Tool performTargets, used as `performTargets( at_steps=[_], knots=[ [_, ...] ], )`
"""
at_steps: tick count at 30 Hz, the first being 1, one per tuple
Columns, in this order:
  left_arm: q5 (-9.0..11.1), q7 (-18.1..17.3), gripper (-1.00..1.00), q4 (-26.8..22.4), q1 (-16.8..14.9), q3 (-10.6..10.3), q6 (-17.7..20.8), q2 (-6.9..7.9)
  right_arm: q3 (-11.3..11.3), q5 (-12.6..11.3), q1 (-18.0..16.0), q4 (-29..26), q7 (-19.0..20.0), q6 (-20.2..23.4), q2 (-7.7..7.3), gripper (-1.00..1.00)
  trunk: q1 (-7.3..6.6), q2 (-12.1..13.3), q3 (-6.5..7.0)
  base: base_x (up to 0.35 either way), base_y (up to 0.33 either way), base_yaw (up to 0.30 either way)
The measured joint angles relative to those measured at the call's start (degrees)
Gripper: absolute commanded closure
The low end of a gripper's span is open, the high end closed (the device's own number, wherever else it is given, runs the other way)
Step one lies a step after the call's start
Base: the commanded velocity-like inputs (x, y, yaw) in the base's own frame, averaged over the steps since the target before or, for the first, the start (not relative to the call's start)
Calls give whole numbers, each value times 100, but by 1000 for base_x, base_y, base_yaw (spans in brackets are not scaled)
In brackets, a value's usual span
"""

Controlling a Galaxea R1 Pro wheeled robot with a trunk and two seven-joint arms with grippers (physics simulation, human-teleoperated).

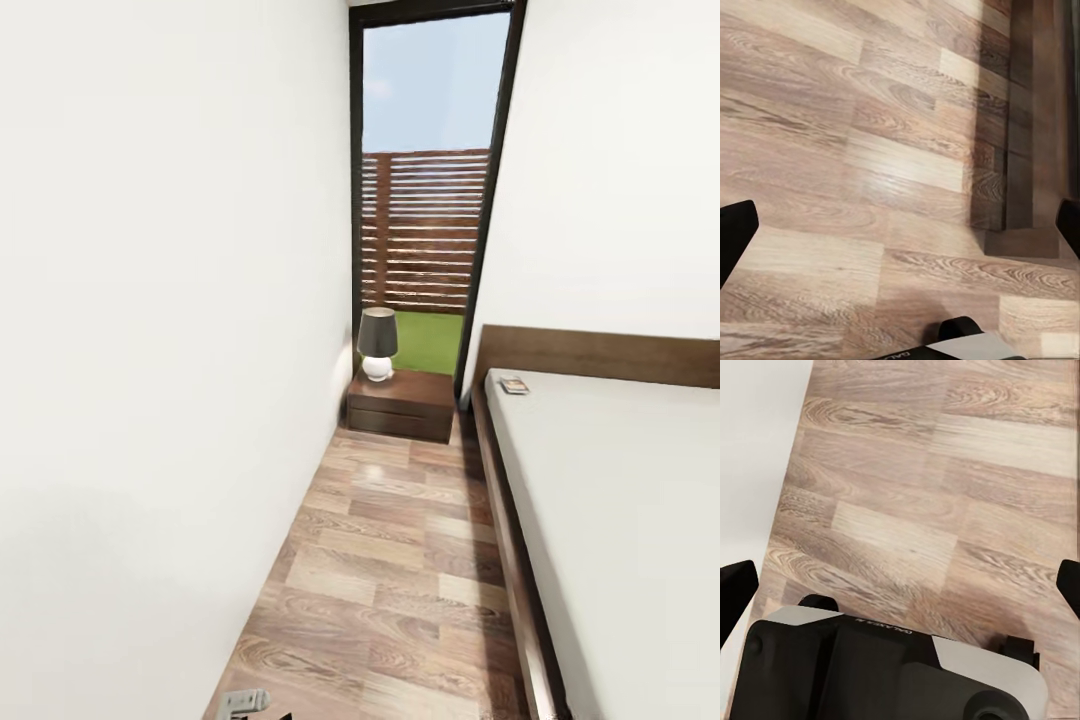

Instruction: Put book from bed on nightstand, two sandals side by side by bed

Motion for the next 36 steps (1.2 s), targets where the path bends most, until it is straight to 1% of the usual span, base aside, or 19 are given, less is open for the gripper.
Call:
performTargets(
  at_steps=[26,36],
  knots=[
    [0,1,-100,0,-2,0,0,0,0,1,0,0,1,-1,0,-100,0,0,0,0,0,-211],
    [0,-3,-100,-1,0,0,0,1,0,1,-1,1,-1,0,1,-100,0,0,0,6,0,-56]
  ],
)
